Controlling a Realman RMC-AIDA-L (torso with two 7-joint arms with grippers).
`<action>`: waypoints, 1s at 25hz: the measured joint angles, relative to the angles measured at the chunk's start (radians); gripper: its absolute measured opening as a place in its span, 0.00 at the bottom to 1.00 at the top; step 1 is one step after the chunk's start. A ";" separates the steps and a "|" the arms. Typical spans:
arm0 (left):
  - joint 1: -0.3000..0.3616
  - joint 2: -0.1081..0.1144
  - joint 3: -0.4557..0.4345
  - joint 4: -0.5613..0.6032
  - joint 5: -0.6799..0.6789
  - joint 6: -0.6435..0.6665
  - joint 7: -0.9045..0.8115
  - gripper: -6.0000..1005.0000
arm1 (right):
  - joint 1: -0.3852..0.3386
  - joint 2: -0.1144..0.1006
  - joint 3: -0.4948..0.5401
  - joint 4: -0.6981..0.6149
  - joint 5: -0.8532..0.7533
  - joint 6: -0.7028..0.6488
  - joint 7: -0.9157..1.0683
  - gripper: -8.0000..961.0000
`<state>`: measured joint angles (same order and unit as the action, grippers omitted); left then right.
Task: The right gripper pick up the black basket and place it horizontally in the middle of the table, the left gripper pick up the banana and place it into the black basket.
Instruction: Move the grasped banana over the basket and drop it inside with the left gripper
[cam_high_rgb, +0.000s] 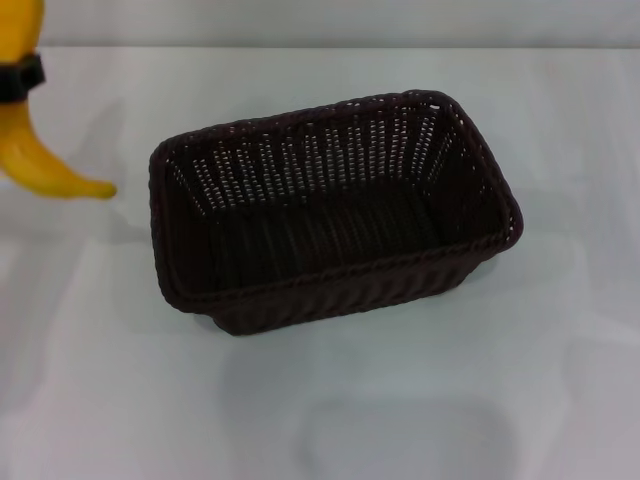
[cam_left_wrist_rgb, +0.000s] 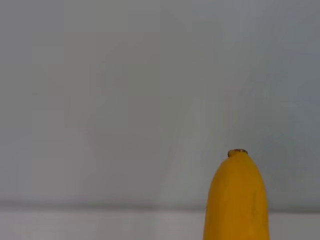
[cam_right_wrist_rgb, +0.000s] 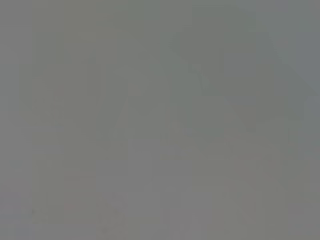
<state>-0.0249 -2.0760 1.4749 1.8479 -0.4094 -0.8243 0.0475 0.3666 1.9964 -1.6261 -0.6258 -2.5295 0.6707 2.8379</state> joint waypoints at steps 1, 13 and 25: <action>-0.006 0.000 0.011 0.004 0.000 0.015 0.017 0.50 | 0.000 0.000 0.000 0.001 0.001 0.001 0.000 0.88; -0.082 0.001 0.154 -0.036 -0.042 0.162 0.122 0.50 | -0.007 0.002 0.000 0.003 0.004 0.010 0.002 0.88; -0.114 0.000 0.308 -0.171 -0.130 0.356 0.131 0.50 | -0.008 0.005 -0.004 -0.005 -0.001 0.012 0.002 0.88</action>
<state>-0.1386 -2.0761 1.7826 1.6770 -0.5390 -0.4680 0.1784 0.3589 2.0011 -1.6304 -0.6307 -2.5309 0.6832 2.8394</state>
